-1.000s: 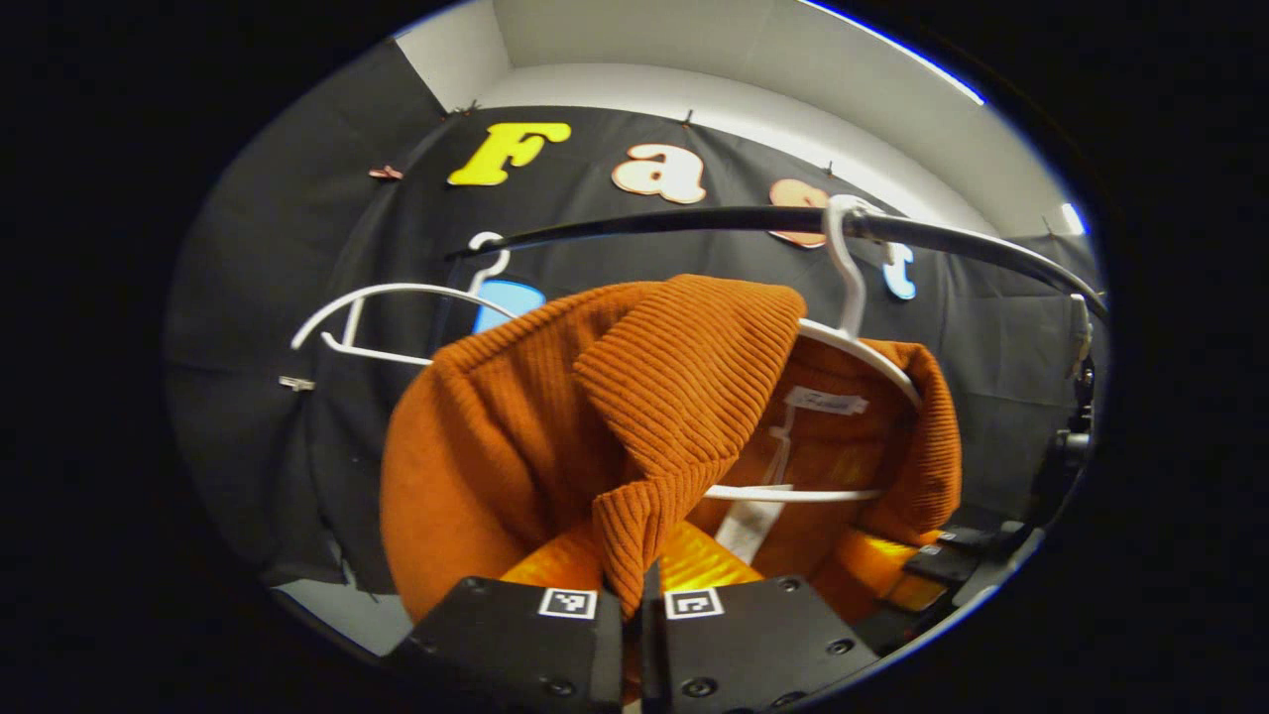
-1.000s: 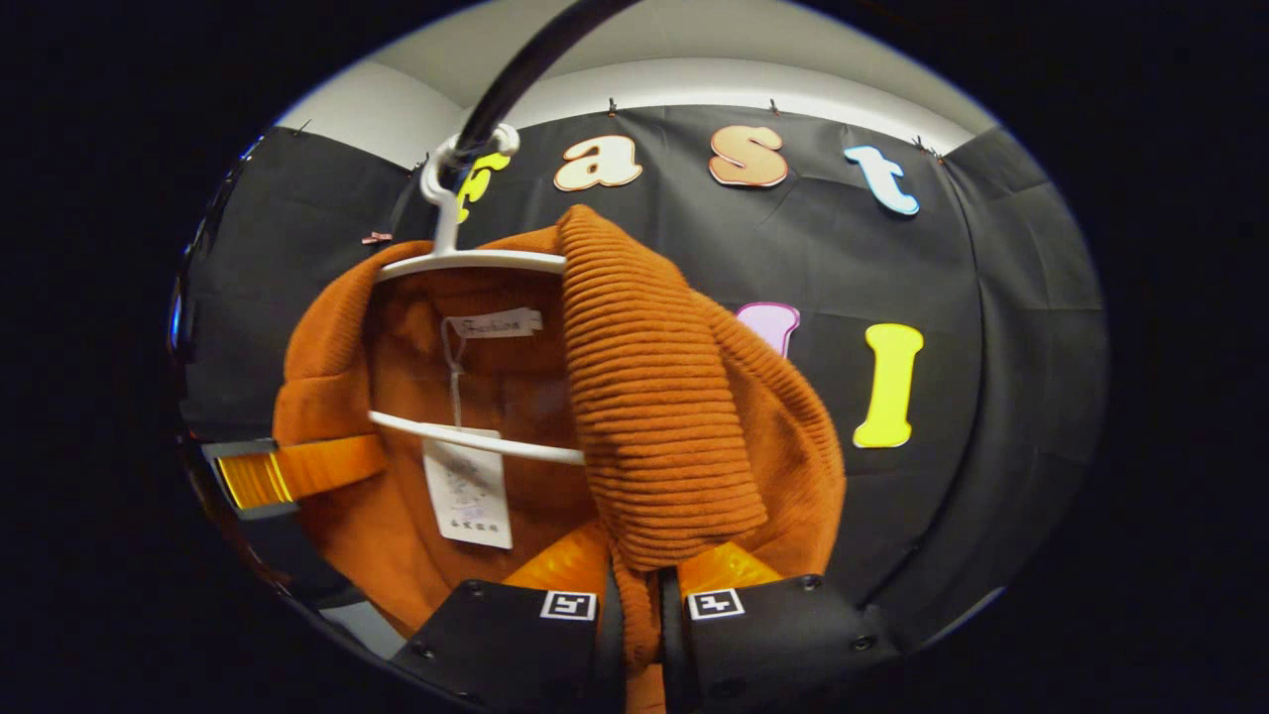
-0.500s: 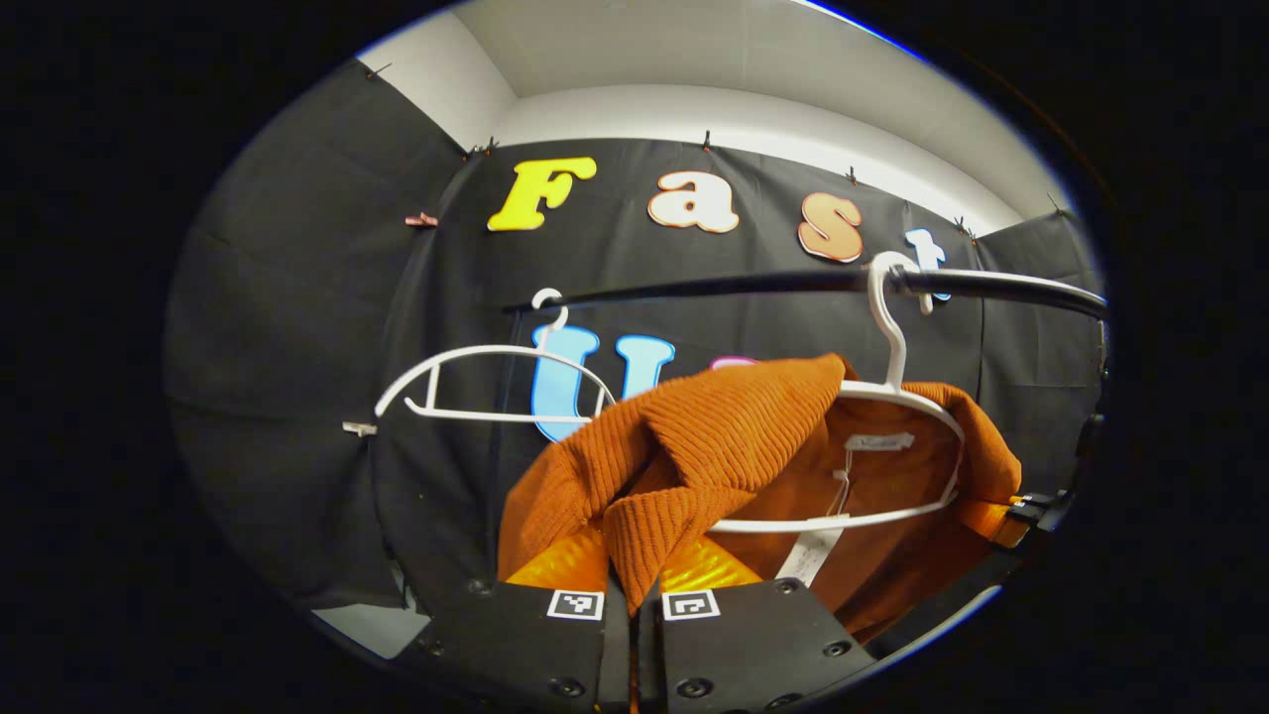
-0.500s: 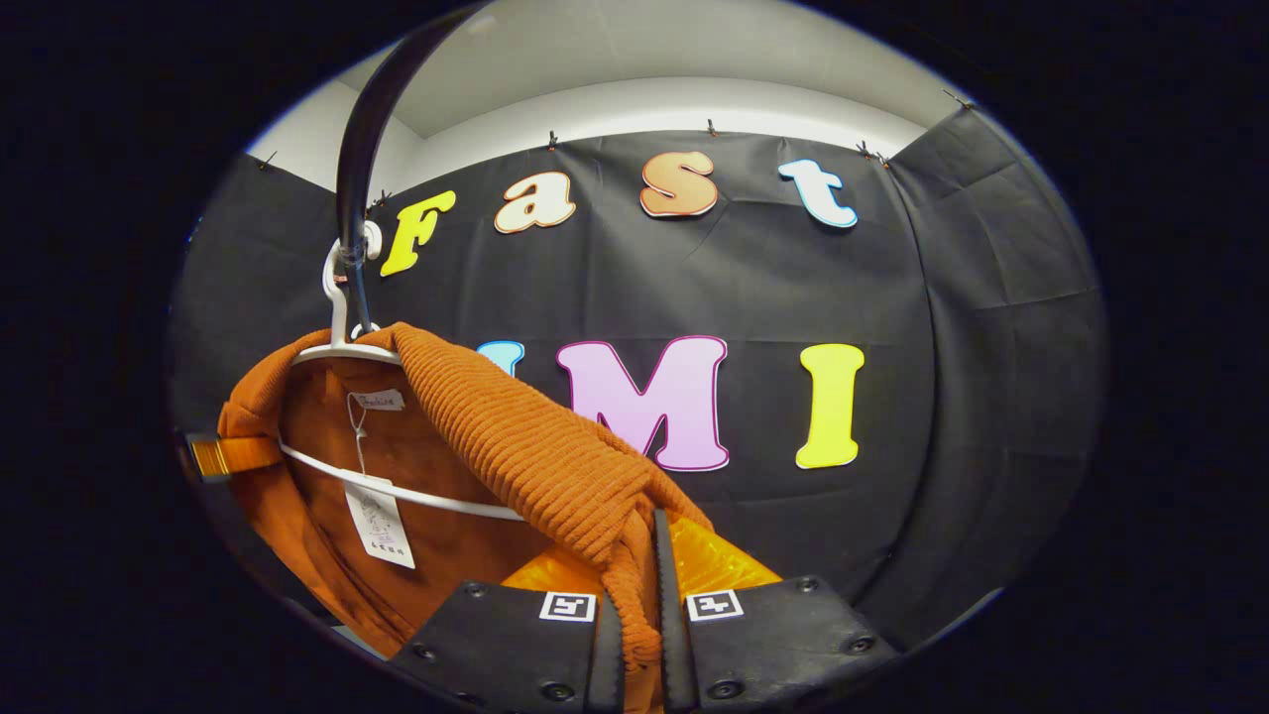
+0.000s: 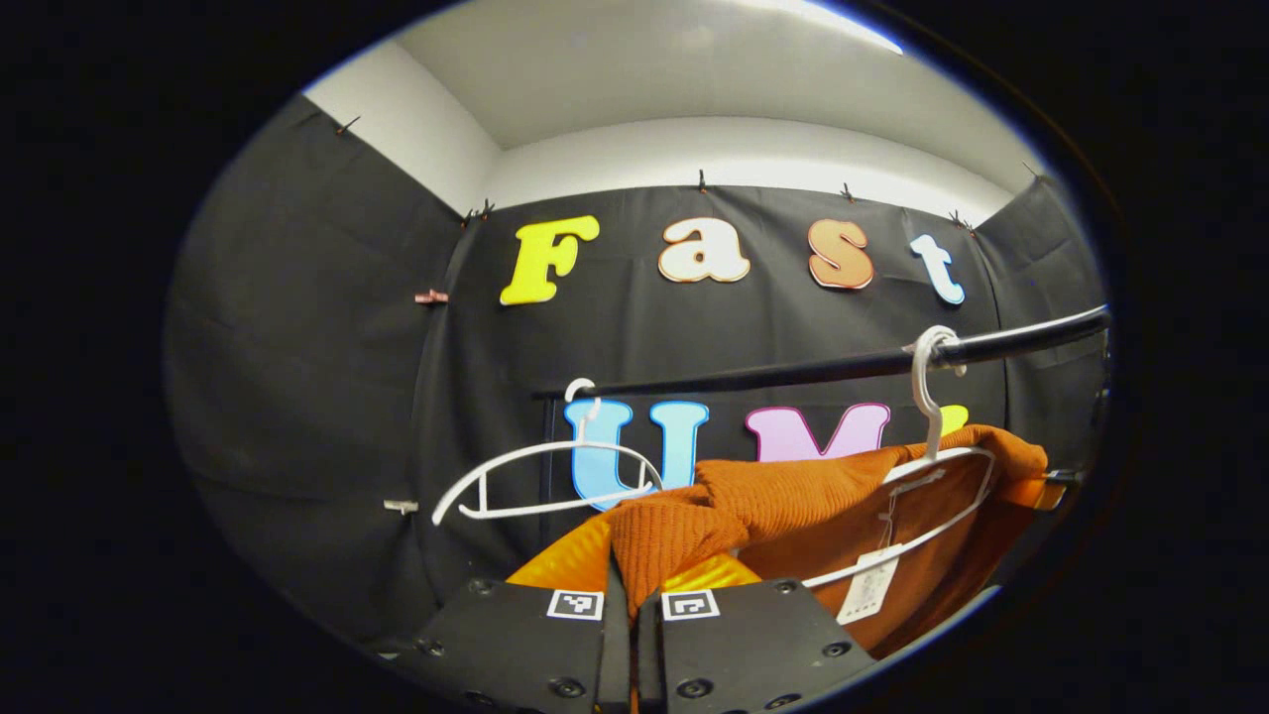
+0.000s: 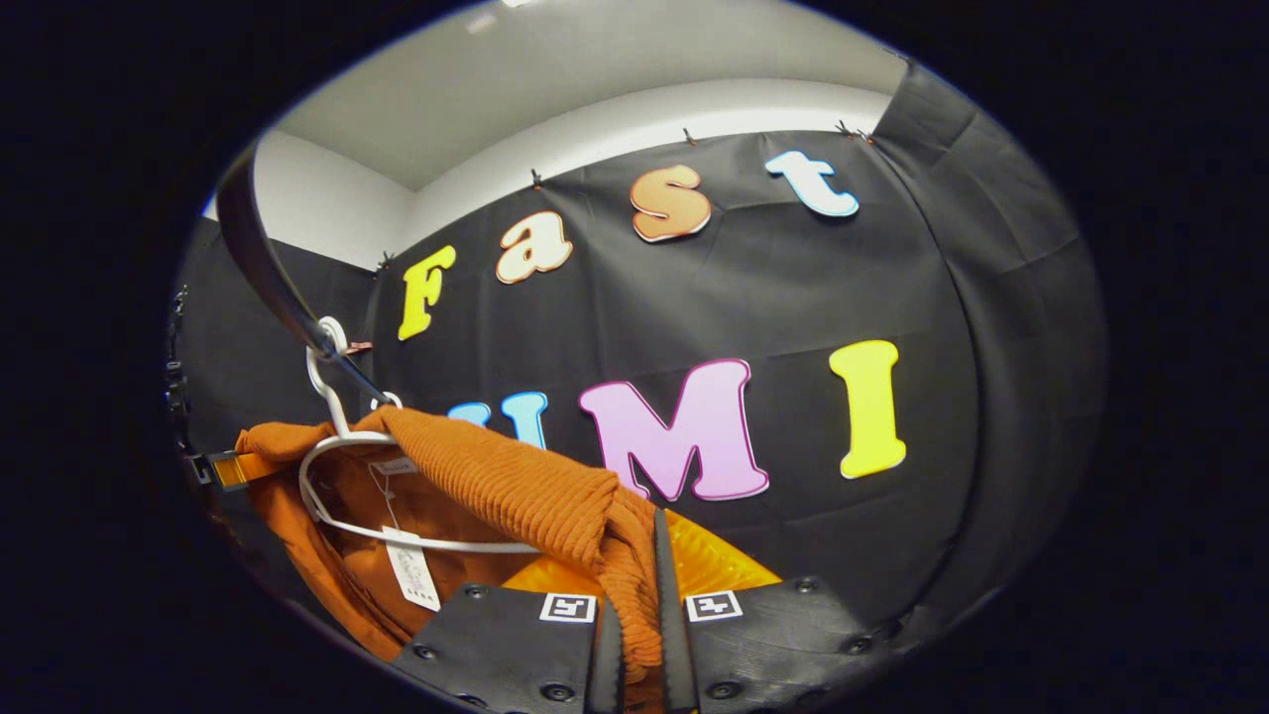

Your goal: Grasp the clothes on the hanger with both hands and then place them into the laundry hamper below.

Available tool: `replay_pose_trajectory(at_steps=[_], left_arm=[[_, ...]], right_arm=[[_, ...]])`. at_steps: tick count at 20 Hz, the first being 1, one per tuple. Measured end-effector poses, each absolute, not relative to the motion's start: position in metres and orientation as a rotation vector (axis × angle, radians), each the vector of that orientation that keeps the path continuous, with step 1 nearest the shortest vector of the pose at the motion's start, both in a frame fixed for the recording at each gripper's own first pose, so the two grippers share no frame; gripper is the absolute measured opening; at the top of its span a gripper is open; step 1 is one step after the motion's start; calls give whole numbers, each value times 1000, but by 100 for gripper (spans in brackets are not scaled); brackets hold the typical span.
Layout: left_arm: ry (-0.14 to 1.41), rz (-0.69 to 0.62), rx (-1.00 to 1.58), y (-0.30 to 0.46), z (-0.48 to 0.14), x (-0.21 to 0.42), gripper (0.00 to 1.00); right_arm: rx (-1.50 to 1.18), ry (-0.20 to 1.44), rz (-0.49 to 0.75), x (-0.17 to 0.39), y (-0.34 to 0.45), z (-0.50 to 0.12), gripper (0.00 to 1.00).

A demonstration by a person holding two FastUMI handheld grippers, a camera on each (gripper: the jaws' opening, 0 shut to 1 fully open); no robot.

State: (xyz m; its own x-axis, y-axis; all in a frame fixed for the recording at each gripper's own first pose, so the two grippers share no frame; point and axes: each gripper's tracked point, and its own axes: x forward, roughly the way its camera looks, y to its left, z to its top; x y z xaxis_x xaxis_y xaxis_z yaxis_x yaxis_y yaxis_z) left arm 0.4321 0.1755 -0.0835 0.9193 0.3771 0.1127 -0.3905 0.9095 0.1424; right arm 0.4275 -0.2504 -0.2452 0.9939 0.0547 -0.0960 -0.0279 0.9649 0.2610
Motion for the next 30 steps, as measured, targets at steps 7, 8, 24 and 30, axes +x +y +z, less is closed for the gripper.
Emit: replay_pose_trajectory(at_steps=[7, 8, 24, 30], left_arm=[[-79, 302, 255, 199, -73, 464, 7], [-37, 288, 250, 207, -86, 468, 7], [188, -5, -185, 254, -178, 488, 7], [367, 154, -246, 282, -283, 477, 7]], right_arm=[[330, 13, 71, 468, -263, -217, 18], [342, 39, 88, 474, -259, -228, 18], [705, 119, 267, 491, -235, -302, 18], [630, 338, 221, 485, -216, -405, 19]])
